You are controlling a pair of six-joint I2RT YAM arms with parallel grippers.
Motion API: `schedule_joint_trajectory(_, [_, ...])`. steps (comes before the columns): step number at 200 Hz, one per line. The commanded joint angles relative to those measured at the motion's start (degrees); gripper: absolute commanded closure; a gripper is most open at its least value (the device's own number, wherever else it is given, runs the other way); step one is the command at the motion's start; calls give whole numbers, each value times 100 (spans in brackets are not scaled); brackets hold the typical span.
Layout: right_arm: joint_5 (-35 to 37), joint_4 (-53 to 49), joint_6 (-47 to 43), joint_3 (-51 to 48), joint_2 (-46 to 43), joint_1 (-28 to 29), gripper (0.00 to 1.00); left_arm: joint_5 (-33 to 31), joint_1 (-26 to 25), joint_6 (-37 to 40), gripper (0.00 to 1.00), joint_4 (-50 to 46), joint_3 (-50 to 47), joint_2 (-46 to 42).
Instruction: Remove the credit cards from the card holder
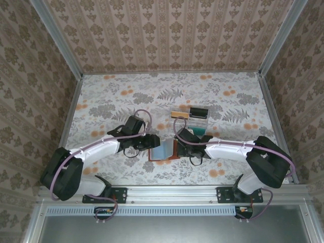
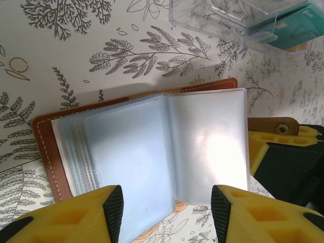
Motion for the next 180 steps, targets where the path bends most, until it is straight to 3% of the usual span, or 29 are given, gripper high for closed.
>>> schedule_joint_trajectory(1, [-100,75,59,8,82,-27,99,114,32,131,48,-52,89,148])
schedule_joint_trajectory(76, [-101,73,76,-1,77,-26,99,356,14,17,48,277,-64,543])
schedule_joint_trajectory(142, [-101,91,110,-43,61,-24,99,-121,14,7,48,-65,-126,195])
schedule_joint_trajectory(180, [-117,111,110,-33,82,-26,99,-27,15,3,48,-9,-162,356])
